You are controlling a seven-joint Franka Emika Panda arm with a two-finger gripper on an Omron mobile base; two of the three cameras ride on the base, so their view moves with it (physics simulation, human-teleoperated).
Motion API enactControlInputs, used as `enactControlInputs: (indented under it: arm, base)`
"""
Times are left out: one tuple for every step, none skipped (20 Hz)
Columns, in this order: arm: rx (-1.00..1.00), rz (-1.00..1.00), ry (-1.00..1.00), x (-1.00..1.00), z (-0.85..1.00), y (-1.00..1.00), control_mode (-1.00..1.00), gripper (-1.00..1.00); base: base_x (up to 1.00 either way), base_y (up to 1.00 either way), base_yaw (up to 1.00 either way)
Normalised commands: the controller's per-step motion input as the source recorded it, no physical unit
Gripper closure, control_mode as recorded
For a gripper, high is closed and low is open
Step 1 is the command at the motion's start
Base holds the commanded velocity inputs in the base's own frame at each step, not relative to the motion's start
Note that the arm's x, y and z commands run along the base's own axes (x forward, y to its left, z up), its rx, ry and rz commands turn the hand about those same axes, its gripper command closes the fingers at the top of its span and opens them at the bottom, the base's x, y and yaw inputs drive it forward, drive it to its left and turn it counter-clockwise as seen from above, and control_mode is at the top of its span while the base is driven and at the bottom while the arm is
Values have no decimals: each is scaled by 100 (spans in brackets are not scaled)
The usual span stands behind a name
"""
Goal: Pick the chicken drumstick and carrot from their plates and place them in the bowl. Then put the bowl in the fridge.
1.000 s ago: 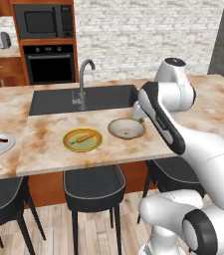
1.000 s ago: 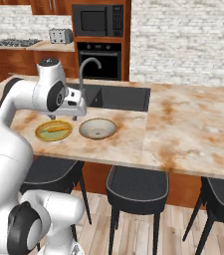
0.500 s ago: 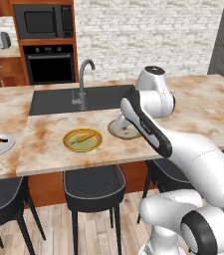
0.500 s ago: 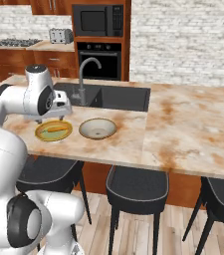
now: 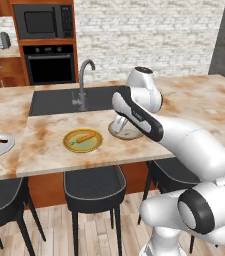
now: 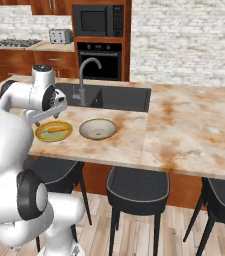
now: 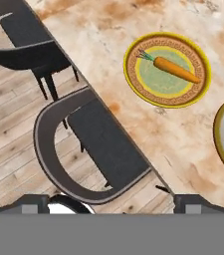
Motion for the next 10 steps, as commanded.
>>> enactControlInputs:
  arm:
    - [-16,24,0,25,-14,40,-100,-100]
    - [-17,21,0,24,-16,40,-100,-100]
    - [-19,15,0,25,-18,42,-100,-100]
    - [-23,1,0,26,-20,43,-100,-100]
    - [-26,0,0,28,-20,43,-100,-100]
    - [-27,-1,0,29,-20,43,-100,-100]
    - [-27,-4,0,31,-22,42,-100,-100]
    - [-25,-3,0,35,-25,38,-100,-100]
    - [-23,0,0,39,-29,31,-100,-100]
    - [-18,0,0,41,-29,21,-100,-100]
  base:
    - [0,0,0]
    - [0,0,0]
    - [0,0,0]
    - [0,0,0]
    - [0,0,0]
    - [0,0,0]
    - [0,0,0]
    - [0,0,0]
    - [0,0,0]
    - [0,0,0]
